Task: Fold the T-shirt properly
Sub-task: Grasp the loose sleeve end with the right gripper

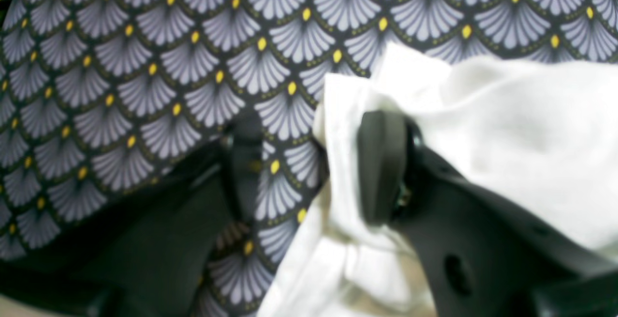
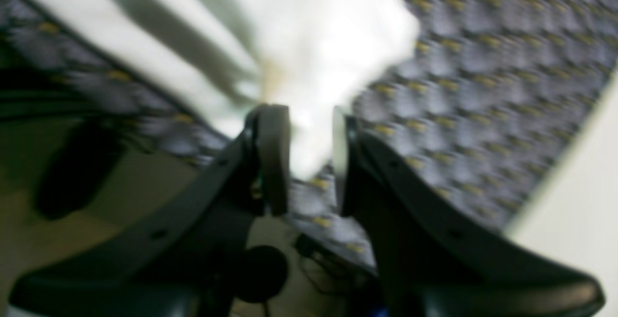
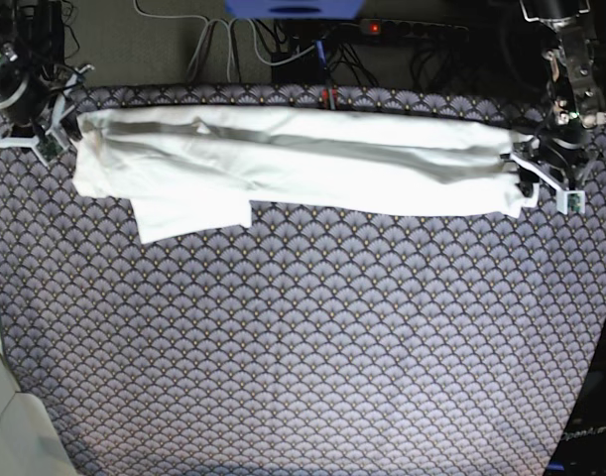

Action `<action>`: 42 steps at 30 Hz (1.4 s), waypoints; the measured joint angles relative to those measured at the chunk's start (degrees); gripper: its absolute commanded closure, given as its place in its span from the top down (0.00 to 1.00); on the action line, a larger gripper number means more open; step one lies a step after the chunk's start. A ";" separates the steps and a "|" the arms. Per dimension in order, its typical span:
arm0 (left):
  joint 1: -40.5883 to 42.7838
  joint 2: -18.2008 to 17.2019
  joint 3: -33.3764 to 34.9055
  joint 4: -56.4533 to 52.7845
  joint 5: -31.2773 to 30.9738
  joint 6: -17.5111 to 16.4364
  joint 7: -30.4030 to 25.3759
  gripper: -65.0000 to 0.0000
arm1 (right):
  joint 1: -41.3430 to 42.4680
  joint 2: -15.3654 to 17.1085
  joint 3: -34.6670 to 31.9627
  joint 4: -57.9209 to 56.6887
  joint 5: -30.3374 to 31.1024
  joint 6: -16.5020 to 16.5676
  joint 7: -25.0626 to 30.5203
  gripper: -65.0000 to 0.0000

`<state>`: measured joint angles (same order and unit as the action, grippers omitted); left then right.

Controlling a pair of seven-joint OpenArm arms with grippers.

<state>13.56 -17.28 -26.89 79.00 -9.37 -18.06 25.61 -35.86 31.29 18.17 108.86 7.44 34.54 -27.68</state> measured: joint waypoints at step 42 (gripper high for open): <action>2.23 0.48 0.22 3.13 0.52 -0.22 1.18 0.50 | 43.74 -9.60 -21.24 -28.87 0.44 5.29 -17.49 0.42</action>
<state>15.79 -16.80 -26.68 82.13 -8.84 -18.28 26.79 7.88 21.69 -3.07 79.99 7.88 39.83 -45.17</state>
